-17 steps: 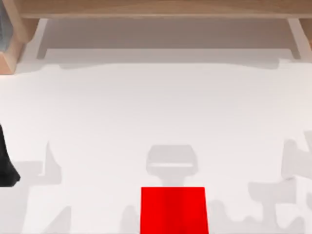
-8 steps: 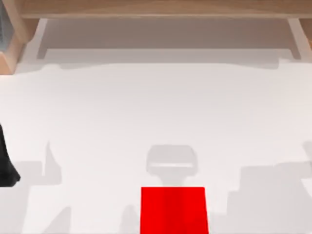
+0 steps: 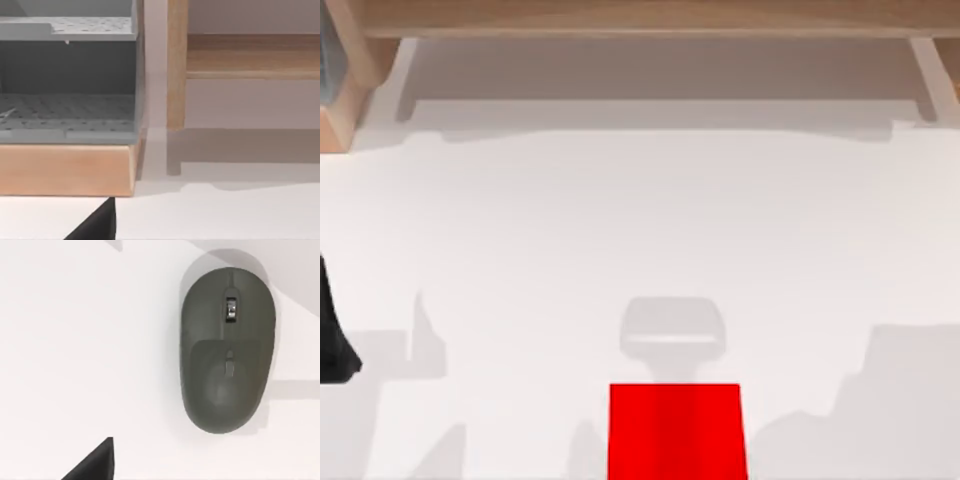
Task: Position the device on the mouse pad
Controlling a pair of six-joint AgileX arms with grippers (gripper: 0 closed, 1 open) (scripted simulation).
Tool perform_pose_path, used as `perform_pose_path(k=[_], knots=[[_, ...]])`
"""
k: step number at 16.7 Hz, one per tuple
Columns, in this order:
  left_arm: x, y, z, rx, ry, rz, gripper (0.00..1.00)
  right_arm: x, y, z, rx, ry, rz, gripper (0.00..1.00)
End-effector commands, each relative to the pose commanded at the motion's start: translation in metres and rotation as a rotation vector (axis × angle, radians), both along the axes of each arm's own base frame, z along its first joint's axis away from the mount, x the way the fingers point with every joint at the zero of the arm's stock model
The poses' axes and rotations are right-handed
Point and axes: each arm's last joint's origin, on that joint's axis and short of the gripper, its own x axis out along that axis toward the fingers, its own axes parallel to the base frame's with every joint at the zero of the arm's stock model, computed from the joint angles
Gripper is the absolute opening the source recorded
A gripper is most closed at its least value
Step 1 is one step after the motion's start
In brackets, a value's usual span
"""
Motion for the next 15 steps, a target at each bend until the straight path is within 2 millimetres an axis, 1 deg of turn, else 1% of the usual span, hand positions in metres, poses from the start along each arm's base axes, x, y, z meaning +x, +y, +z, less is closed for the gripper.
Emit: perform_pose_path(k=[5,7,9,12,15], knots=[[0.000,0.000,0.000,0.000,0.000,0.000,1.00,0.000,0.001,0.000,0.000,-0.004,0.003,1.00],[0.000,0.000,0.000,0.000,0.000,0.000,1.00,0.000,0.001,-0.004,0.001,0.000,0.002,1.00],[0.000,0.000,0.000,0.000,0.000,0.000,1.00,0.002,0.000,-0.019,0.002,0.004,0.000,1.00],[0.000,0.000,0.000,0.000,0.000,0.000,1.00,0.005,-0.001,-0.053,-0.002,-0.005,-0.001,1.00],[0.000,0.000,0.000,0.000,0.000,0.000,1.00,0.003,-0.001,-0.086,-0.003,-0.007,0.000,1.00]])
